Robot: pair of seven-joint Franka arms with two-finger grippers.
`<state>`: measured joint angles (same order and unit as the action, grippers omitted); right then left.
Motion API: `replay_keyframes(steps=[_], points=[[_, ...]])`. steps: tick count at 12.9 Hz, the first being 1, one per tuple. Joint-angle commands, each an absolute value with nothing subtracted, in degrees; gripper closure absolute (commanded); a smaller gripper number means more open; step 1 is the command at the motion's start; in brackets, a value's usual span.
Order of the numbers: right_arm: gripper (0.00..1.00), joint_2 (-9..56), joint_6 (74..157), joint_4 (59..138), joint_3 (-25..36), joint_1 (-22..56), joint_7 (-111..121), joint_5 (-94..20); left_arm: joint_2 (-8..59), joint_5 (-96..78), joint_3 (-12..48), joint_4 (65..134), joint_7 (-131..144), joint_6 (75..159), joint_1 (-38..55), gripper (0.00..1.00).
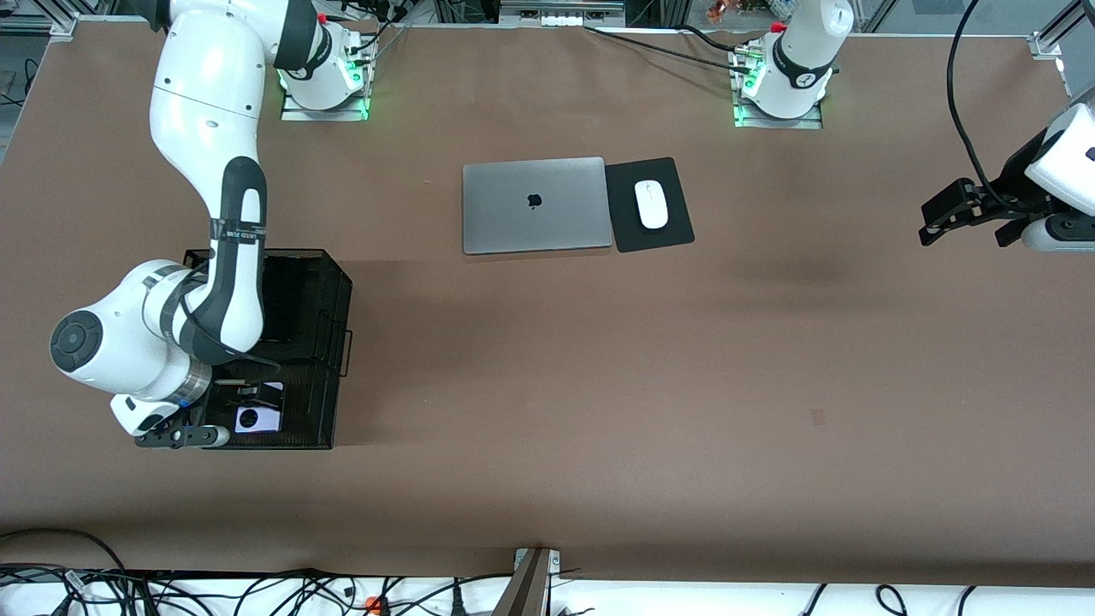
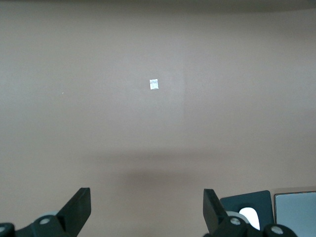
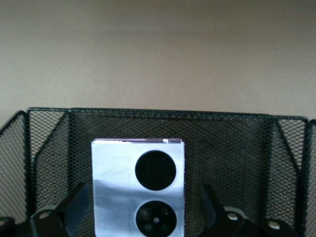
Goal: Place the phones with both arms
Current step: 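Lower the white phone into the basket and open the right gripper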
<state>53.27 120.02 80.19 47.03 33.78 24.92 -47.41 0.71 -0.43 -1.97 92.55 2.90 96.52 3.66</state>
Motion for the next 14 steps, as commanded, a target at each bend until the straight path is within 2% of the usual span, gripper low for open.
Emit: replay_keyframes(steps=[1, 5, 7, 10, 14], points=[[0.0, 49.67, 113.94, 79.8, 50.95, 34.97, 25.49, -45.02, 1.23, -0.79, -1.93, 90.79, 1.93, 95.1, 3.69, 0.0], [0.0, 42.47, 103.92, 80.07, 60.35, 43.75, 25.75, -38.5, 1.23, -0.79, -0.18, 90.7, 2.28, 95.01, 3.69, 0.0], [0.0, 41.92, 97.41, 80.07, 66.14, 48.83, 24.96, -38.32, 1.32, -0.7, 0.44, 89.57, 2.46, 94.31, 3.69, 0.0], [0.0, 42.19, 96.15, 83.58, 75.21, 58.86, 24.96, -38.23, 1.41, -0.7, 0.35, 89.21, 2.46, 93.96, 3.6, 0.0], [0.0, 41.49, 95.98, 83.58, 75.06, 59.06, 24.26, -37.79, 1.41, -0.7, 0.26, 89.21, 2.37, 93.96, 3.6, 0.0]])
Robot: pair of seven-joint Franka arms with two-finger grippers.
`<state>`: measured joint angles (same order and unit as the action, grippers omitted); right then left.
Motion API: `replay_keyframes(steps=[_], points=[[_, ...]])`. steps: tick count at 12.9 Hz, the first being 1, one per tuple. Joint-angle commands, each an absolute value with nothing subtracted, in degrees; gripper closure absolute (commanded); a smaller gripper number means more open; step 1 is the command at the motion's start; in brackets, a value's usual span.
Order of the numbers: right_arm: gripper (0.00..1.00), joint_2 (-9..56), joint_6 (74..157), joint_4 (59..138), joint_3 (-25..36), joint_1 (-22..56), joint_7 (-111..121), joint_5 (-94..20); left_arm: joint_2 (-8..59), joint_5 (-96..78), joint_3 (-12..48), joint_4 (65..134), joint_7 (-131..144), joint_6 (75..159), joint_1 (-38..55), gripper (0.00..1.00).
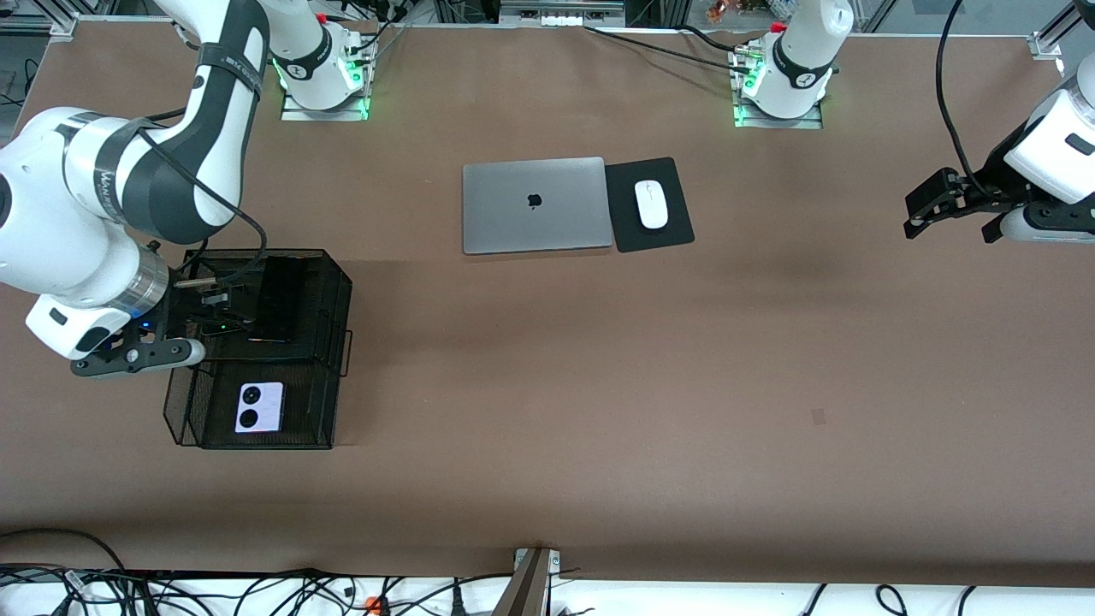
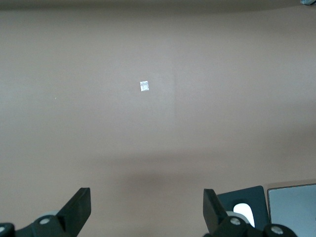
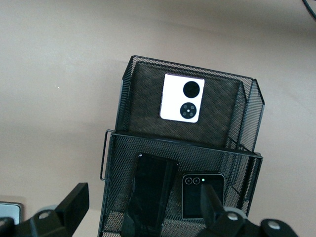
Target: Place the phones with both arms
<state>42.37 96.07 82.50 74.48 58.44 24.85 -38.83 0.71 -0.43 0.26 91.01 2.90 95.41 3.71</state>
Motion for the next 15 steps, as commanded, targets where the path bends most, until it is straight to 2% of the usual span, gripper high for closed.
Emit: replay_keyframes(steps=[1, 3, 6, 9, 12, 15], points=[[0.0, 40.7, 95.98, 83.67, 74.54, 59.06, 22.6, -37.1, 1.41, -0.7, 0.26, 89.21, 2.37, 93.96, 3.52, 0.0], [0.0, 35.72, 96.76, 83.76, 68.15, 58.37, 15.95, -29.23, 1.41, -0.7, 0.26, 89.21, 2.29, 93.96, 3.43, 0.0], [0.0, 25.78, 96.33, 83.85, 55.32, 53.46, 6.09, -16.56, 1.41, -0.7, 0.26, 89.21, 2.29, 93.87, 3.34, 0.0], [0.0, 16.82, 95.54, 87.26, 45.39, 47.22, 2.29, -9.08, 1.41, -0.7, 0.26, 89.21, 2.29, 93.87, 3.25, 0.0], [0.0, 9.16, 95.45, 91.04, 31.69, 34.24, 1.76, -3.44, 1.41, -0.7, 0.26, 89.21, 2.29, 93.87, 3.25, 0.0], [0.0, 5.2, 93.52, 91.67, 16.31, 17.8, 1.76, -0.27, 1.41, -0.7, 0.26, 89.21, 2.29, 93.87, 3.34, 0.0]])
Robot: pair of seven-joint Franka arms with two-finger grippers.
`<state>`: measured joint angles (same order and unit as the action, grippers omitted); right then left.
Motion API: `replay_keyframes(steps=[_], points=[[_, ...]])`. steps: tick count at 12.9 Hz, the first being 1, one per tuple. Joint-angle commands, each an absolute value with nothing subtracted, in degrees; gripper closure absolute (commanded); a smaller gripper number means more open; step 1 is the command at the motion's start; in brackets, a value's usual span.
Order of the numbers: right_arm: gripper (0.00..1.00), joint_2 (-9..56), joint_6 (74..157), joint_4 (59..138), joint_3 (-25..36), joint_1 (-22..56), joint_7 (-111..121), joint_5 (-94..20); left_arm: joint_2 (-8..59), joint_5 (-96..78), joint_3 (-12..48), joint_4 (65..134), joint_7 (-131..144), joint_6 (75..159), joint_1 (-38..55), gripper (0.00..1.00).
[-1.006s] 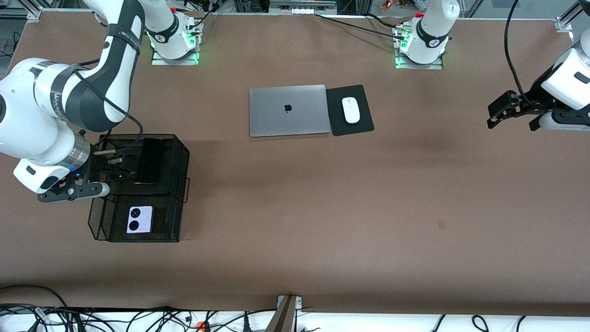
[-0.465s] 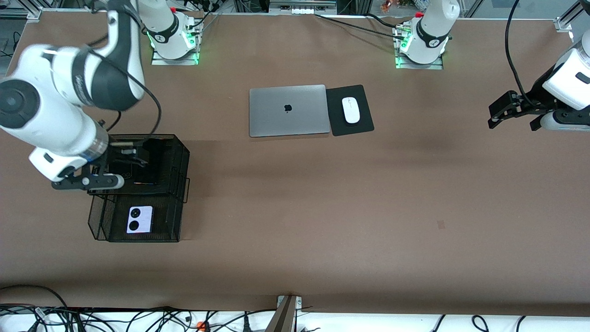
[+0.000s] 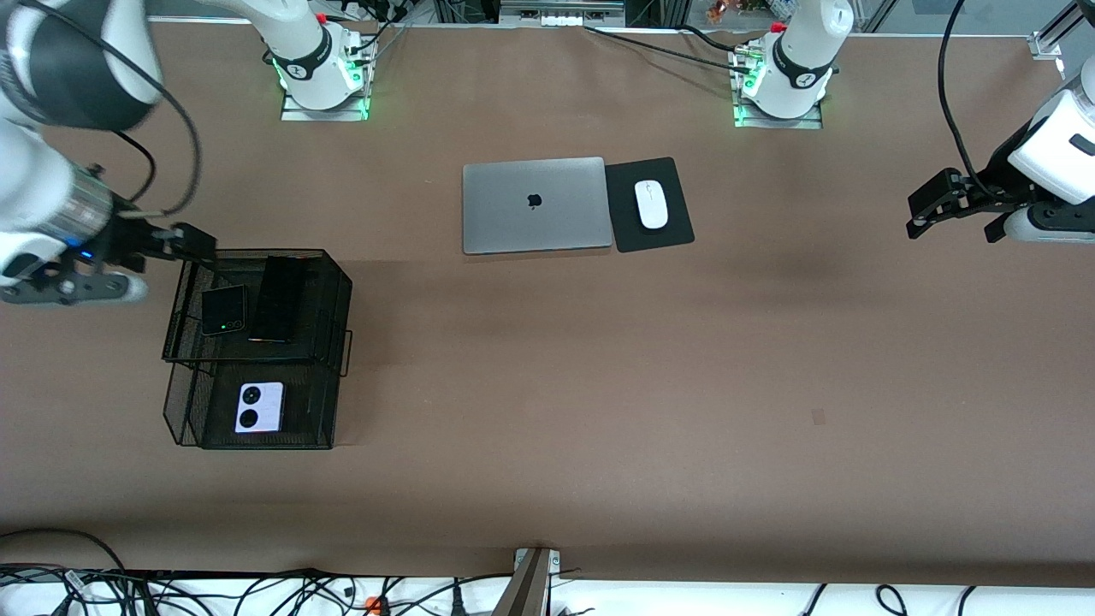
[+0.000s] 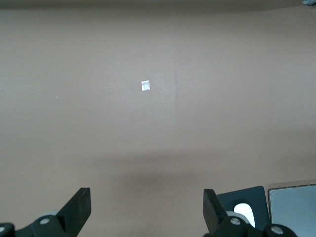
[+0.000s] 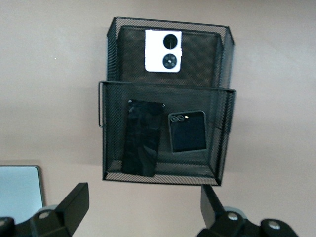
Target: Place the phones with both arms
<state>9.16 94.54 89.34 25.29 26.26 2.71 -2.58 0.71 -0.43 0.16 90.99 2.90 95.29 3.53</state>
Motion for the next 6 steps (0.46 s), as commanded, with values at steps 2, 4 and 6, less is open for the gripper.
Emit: replay_keyframes(steps=[2, 4, 6], points=[[0.0, 3.44, 93.43, 92.19, 8.83, 9.27, 1.85, 0.26, 1.41, -0.7, 0.26, 89.21, 2.29, 93.87, 3.25, 0.0], [0.0, 1.42, 94.39, 94.21, 4.76, 3.98, 1.76, 0.35, 1.41, -0.7, 0.26, 89.21, 2.29, 93.87, 3.34, 0.0], [0.0, -0.96, 95.71, 97.11, 3.17, 1.15, 1.76, 0.35, 1.41, -0.7, 0.26, 89.21, 2.29, 93.87, 3.34, 0.0]])
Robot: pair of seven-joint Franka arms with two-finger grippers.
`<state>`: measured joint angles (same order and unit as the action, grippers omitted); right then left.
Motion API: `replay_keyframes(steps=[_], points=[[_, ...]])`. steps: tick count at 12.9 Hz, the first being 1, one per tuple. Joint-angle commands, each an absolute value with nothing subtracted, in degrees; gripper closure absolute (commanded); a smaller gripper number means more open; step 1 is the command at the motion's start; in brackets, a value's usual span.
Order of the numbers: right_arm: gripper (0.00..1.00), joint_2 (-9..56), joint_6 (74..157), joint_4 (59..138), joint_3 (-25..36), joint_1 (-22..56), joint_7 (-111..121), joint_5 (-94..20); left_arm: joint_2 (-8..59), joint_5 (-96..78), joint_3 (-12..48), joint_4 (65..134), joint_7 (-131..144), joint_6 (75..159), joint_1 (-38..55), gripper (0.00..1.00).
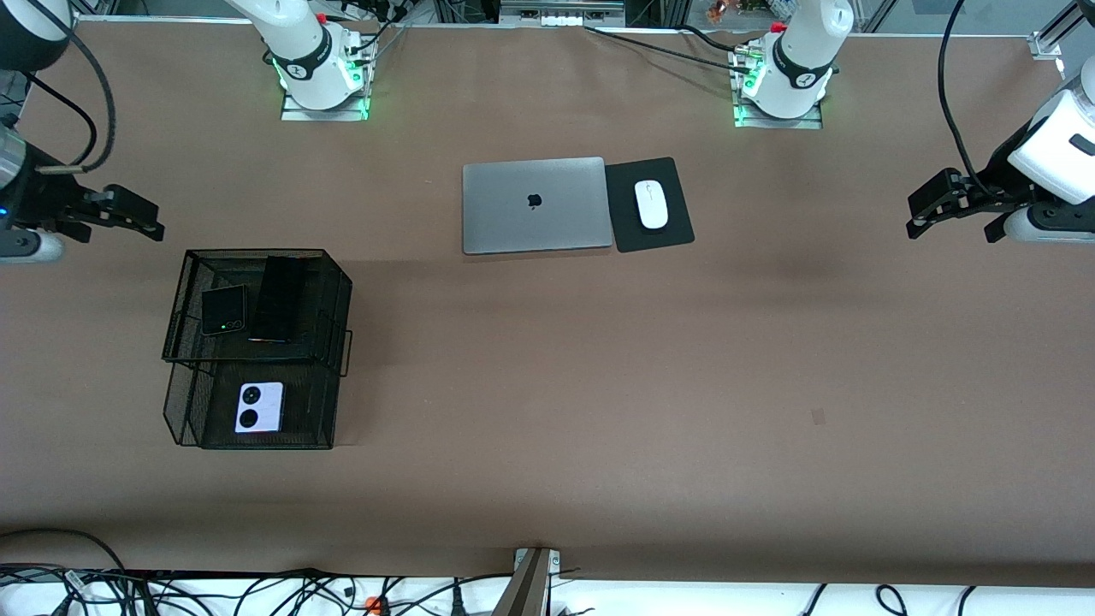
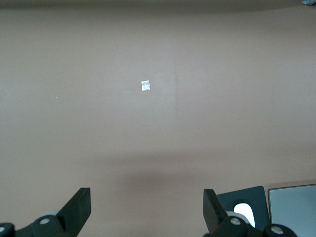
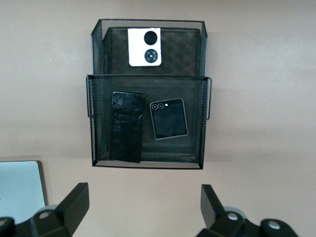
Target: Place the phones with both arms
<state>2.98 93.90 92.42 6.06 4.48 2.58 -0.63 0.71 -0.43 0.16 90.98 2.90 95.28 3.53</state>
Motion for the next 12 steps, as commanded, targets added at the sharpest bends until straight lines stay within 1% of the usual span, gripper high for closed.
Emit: replay_keyframes(steps=[1, 4, 9, 12], points=[[0.0, -1.05, 95.36, 97.03, 3.16, 0.97, 1.76, 0.35, 1.41, -0.62, 0.26, 89.21, 2.29, 93.87, 3.34, 0.0], [0.0, -0.88, 94.66, 95.98, 3.25, 1.05, 1.85, 2.55, 1.41, -0.62, 0.35, 89.21, 2.29, 93.87, 3.43, 0.0], [0.0, -0.44, 94.22, 94.75, 3.34, 1.14, 2.02, 2.29, 1.41, 0.26, 0.44, 89.21, 2.29, 93.87, 3.69, 0.0], [0.0, -0.44, 92.55, 94.75, 3.69, 1.05, 1.58, 1.67, 1.41, 0.26, 0.35, 89.21, 2.2, 93.87, 3.69, 0.0]])
